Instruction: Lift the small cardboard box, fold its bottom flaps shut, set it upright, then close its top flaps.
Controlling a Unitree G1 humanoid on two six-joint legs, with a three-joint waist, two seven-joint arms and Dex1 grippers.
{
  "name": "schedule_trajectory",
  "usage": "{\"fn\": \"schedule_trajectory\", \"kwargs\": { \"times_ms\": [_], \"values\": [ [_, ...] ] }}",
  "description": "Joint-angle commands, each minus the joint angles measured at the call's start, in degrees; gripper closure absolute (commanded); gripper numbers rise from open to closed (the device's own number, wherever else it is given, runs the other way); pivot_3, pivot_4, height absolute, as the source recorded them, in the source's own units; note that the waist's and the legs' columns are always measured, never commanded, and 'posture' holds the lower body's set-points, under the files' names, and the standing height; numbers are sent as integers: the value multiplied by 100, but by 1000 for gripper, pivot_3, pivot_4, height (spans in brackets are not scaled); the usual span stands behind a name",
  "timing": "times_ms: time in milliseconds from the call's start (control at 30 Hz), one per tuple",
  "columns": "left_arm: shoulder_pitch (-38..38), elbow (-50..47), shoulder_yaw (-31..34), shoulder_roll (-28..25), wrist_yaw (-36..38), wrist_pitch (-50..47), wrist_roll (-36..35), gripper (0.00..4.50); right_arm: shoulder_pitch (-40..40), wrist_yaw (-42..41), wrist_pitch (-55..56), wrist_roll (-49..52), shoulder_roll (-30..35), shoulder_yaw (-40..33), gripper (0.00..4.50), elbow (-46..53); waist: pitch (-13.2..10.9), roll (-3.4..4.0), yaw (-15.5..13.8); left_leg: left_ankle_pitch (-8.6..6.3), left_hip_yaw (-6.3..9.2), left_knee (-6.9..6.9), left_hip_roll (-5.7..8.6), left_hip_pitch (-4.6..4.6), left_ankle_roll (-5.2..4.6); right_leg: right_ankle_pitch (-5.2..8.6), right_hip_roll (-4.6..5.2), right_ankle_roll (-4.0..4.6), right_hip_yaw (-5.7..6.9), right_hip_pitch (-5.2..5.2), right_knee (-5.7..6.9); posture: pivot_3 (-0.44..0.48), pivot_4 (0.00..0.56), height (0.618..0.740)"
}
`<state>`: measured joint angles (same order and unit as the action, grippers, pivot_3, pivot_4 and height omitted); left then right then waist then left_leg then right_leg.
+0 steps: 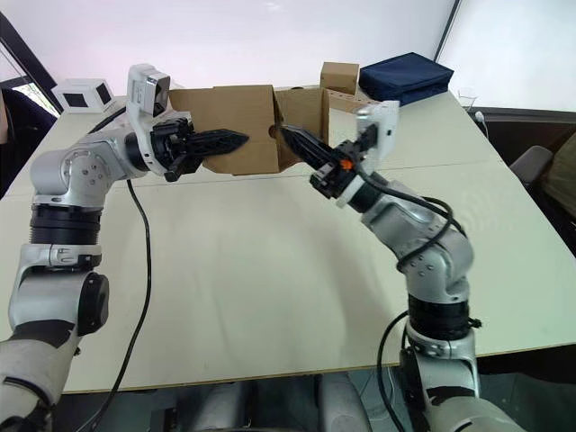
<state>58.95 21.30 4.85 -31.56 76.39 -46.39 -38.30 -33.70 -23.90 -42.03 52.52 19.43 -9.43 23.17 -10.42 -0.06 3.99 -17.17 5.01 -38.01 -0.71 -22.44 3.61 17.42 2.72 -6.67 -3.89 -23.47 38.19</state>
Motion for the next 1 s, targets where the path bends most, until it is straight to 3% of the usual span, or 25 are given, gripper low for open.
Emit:
{"fn": "schedule_trajectory", "kwargs": {
  "times_ms": [33,267,1000],
  "values": [
    [82,-49,163,-45,9,32,-109,4500,178,55,-252,627,242,-343,4478,437,0,0,0,-1,0,0,0,0,-2,0,-1,0,0,0,0,0,150,740],
    [189,91,158,7,48,53,-79,4500,961,2,-348,442,665,-153,4478,633,0,0,-9,-5,-3,-1,1,-1,-9,0,1,0,-1,2,-2,0,150,740],
    [54,-349,176,78,7,-222,-278,4500,137,-195,517,-584,-110,582,4478,-215,0,0,2,3,-1,-2,-1,0,5,0,-3,0,-1,-1,0,0,150,740]
  ]
}}
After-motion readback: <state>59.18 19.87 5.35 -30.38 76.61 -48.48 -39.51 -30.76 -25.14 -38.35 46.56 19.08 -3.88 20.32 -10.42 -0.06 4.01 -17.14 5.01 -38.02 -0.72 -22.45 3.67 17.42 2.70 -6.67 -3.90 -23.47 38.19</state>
